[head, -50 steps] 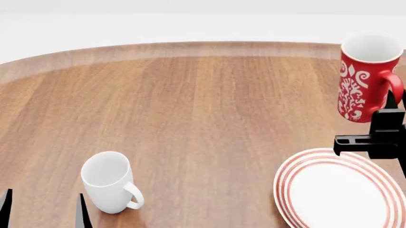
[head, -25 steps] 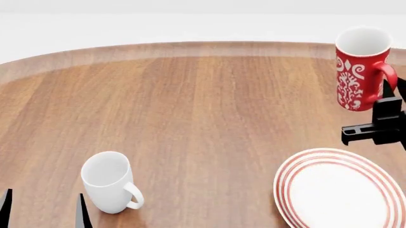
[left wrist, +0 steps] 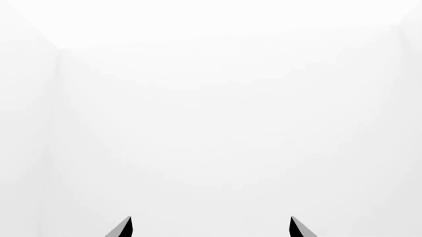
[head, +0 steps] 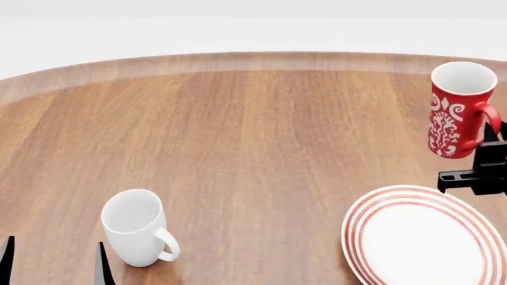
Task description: Pick up the red mug and put it on the plate
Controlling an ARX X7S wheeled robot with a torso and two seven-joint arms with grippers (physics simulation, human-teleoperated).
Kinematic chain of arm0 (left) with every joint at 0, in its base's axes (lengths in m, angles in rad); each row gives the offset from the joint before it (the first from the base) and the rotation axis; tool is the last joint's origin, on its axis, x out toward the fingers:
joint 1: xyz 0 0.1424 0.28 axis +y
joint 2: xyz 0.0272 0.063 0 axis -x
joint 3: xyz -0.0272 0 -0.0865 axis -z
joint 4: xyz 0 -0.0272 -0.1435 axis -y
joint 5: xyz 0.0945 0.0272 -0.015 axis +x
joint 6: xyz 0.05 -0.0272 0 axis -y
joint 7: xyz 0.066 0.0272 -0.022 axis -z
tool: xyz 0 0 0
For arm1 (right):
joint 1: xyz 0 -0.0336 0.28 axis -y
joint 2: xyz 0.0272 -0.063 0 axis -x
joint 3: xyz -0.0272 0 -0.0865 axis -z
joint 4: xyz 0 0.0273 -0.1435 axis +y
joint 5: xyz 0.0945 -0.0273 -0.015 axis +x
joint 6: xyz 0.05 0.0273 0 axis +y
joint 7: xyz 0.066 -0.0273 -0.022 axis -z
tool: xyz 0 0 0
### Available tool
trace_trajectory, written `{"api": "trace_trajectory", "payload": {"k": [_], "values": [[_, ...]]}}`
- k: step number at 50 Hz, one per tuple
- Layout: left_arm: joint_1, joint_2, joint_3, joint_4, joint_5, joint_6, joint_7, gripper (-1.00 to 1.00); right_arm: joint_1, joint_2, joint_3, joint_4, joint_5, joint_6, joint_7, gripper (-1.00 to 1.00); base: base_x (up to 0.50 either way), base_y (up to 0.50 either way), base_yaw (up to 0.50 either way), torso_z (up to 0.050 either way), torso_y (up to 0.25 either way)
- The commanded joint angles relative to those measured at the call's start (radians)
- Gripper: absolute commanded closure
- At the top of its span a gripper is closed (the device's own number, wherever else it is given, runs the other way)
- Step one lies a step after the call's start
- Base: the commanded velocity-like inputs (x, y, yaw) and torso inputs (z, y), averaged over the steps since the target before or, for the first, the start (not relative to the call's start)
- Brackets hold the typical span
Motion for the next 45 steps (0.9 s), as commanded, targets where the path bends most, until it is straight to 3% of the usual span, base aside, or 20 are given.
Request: {"api": "trace_trajectory", "payload": {"k": [1,22,45], "values": [[-0.002,0.000,0.003,-0.005,-0.002,0.009,-0.003,-1.00,0.012,-0.050,0.026,0.114,0.007,-0.026,-0.021,1.00,0.00,0.00,0.00,0.000,0.000],[-0.003,-0.002,0.006,-0.005,-0.001,0.010,-0.009,-1.00,0.009,-0.067,0.029,0.100,0.015,-0.024,-0.009,1.00,0.00,0.00,0.00,0.000,0.000],[-0.005,-0.006,0.012,-0.003,-0.001,0.006,-0.011,-1.00,0.052,-0.157,-0.005,0.440,-0.083,-0.230,-0.187,1.00,0.00,0.00,0.00,0.000,0.000]]}}
